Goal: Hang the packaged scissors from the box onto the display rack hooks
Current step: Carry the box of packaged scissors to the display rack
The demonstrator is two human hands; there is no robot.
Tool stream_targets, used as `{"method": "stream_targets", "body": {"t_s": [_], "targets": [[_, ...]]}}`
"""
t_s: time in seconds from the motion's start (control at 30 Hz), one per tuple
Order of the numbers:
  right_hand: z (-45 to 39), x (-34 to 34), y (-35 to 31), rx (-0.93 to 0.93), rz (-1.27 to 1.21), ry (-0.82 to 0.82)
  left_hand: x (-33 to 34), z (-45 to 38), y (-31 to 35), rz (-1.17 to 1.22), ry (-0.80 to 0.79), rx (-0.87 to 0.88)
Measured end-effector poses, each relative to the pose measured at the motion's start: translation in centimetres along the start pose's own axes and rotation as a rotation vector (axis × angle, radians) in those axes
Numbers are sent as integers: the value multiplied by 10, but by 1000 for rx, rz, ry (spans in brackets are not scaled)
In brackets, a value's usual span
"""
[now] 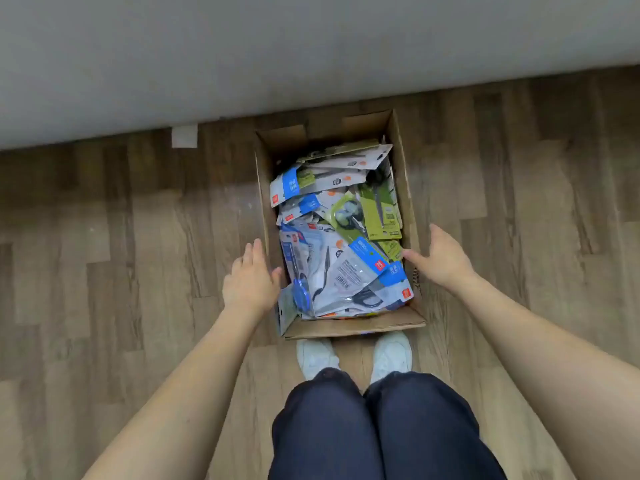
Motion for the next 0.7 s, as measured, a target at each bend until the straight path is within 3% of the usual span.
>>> {"method": "stream_targets", "body": {"t_s": [0.23, 0.43, 0.57, 0.7], "targets": [[-67, 13, 22, 5, -29, 5, 49, -68, -8, 141, 48, -85], [-71, 27, 24, -72, -171, -68, 57, -78, -17, 421, 254, -138], [-71, 31, 22, -73, -353, -9, 60, -81, -26, 671, 335, -155], [-69, 33, 30, -79, -569, 116, 66, -80, -30, 769, 381, -207]]}}
Point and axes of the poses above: each hand's wrist, its own z-axis away from the middle knuckle, its own x-axis out of the palm, y = z × x, the point moved 9 cm from there along -z, towards the middle knuckle, and after that the axes turned 6 degrees about -y, right-handed, at the moved point
